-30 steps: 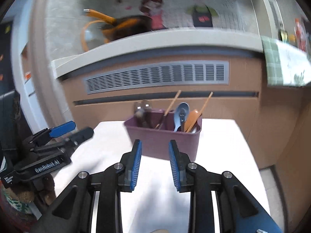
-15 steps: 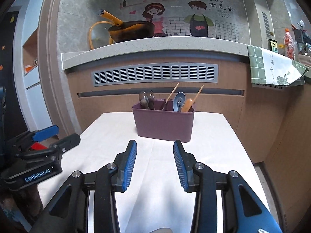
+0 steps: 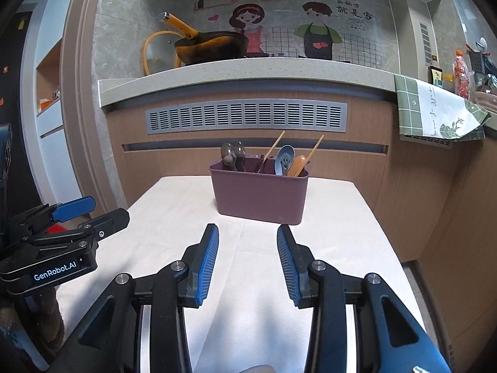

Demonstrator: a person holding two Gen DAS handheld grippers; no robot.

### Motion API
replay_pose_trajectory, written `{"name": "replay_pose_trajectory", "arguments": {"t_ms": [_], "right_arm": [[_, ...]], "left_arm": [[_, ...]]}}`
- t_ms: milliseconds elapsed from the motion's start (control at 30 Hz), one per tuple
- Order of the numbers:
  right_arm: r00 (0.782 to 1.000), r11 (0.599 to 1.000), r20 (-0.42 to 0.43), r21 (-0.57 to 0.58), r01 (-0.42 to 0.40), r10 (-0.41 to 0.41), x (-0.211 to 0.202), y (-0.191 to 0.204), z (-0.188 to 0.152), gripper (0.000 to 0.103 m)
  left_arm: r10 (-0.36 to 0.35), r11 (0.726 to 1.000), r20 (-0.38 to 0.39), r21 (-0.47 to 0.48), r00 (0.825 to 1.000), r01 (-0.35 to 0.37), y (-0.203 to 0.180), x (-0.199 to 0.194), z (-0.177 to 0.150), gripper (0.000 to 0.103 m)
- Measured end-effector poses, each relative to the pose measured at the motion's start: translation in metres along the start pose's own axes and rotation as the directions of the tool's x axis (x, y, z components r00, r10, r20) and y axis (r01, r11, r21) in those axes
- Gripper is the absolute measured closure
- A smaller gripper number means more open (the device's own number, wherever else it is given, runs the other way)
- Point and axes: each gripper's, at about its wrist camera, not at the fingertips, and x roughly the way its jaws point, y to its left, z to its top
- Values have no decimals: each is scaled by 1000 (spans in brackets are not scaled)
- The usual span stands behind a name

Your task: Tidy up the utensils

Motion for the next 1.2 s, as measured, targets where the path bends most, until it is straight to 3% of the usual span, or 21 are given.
{"name": "replay_pose_trajectory", "arguments": {"t_ms": [1200], "right_arm": [[1000,999,-24,34,21,-20,5,-7,-1,66]], "left_arm": [[-2,1000,-17,3,1000,2,-1,6,0,33]]}}
